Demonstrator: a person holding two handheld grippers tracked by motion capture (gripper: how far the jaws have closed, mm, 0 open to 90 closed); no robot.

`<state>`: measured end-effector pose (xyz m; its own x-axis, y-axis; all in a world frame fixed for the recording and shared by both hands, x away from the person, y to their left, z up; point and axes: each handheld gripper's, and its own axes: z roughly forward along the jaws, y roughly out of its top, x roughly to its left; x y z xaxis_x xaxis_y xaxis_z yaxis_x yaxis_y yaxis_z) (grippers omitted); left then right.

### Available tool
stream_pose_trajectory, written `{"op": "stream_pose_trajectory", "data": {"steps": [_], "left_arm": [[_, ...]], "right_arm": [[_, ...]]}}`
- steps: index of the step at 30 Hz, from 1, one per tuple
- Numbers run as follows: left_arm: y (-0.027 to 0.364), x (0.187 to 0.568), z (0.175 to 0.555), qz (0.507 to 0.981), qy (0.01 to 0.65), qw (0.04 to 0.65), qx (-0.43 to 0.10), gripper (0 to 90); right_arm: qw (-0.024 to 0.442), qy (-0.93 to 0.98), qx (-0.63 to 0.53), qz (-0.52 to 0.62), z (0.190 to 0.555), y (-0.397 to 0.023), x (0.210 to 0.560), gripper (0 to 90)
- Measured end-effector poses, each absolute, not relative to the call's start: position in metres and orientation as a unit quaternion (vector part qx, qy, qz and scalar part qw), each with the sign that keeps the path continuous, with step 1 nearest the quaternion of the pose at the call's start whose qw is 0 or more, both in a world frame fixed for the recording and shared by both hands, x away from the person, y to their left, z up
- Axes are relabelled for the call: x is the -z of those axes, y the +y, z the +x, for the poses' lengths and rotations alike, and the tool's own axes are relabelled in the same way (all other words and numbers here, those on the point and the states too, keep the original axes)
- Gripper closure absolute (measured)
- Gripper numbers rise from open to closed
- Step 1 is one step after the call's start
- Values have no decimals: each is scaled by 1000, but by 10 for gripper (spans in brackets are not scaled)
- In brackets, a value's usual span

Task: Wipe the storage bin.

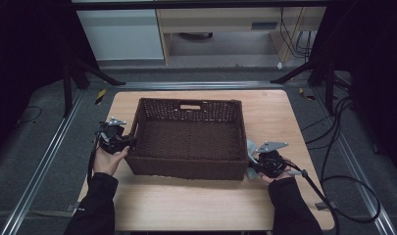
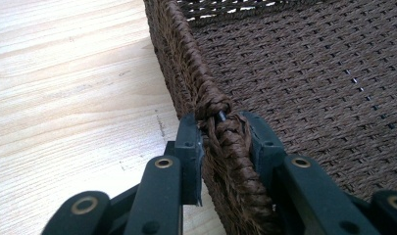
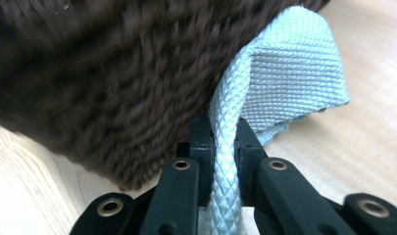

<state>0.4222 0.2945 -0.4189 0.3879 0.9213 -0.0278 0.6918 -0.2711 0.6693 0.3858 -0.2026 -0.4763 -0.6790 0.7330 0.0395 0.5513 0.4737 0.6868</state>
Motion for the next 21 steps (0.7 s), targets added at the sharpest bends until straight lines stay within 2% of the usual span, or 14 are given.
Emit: {"op": "stream_pose_trajectory", "data": {"steps": [4,8,12,16,21], "left_arm": [[294,419,422,774,523,307,-185,708],[294,419,424,771,527,307,-184,707],[294,419,425,769,529,307,-186,707],[293,419,427,770,529,303,-188,708],[293,419,429,771,528,301,-191,709]], "right_arm": [[136,850,-345,374,386,-201,473,831],[172,827,-392,364,383,-206,444,831],[186,819,-408,357,380,-209,429,831],[183,828,-395,354,380,-208,433,831],[157,839,-373,364,381,-206,454,831]]}}
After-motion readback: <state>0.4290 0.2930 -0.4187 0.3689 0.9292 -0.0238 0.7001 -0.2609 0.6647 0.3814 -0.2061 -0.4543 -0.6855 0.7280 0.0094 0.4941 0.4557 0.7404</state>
